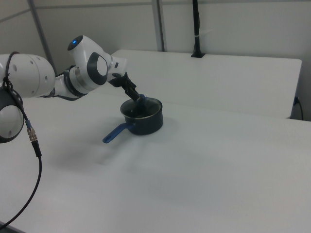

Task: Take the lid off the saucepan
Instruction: 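Lower the open gripper over the saucepan onto the blue lid knob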

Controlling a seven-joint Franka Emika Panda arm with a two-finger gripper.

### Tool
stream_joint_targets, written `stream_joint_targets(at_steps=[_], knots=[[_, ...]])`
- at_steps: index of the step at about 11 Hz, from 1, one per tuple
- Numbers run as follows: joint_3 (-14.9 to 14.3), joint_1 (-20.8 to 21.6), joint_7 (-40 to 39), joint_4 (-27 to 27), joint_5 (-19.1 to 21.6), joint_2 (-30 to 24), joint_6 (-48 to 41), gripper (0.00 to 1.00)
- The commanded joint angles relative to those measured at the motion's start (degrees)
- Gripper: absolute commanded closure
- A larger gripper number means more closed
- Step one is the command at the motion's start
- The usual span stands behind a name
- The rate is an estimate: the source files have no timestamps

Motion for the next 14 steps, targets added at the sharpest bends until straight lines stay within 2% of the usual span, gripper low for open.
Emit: stream_joint_targets(at_steps=[1, 7, 9, 10, 11, 12, 14], knots=[[-0.27, 0.45, 1.5, 0.68, -2.41, 0.62, 0.3, 0.0], [-0.18, 0.89, 1.49, -1.16, -6.8, 0.54, -0.14, 0.0], [-0.18, 0.89, 1.49, -1.25, -7.51, 0.54, -0.14, 0.09], [-0.18, 0.8, 1.49, -1.25, -7.42, 0.54, -0.22, 0.18], [-0.18, 0.8, 1.49, -1.17, -7.42, 0.54, -0.22, 0.34], [-0.18, 0.8, 1.41, -1.17, -7.51, 0.45, -0.22, 0.44], [-0.18, 0.8, 1.06, -1.17, -7.51, 0.27, -0.22, 0.53]])
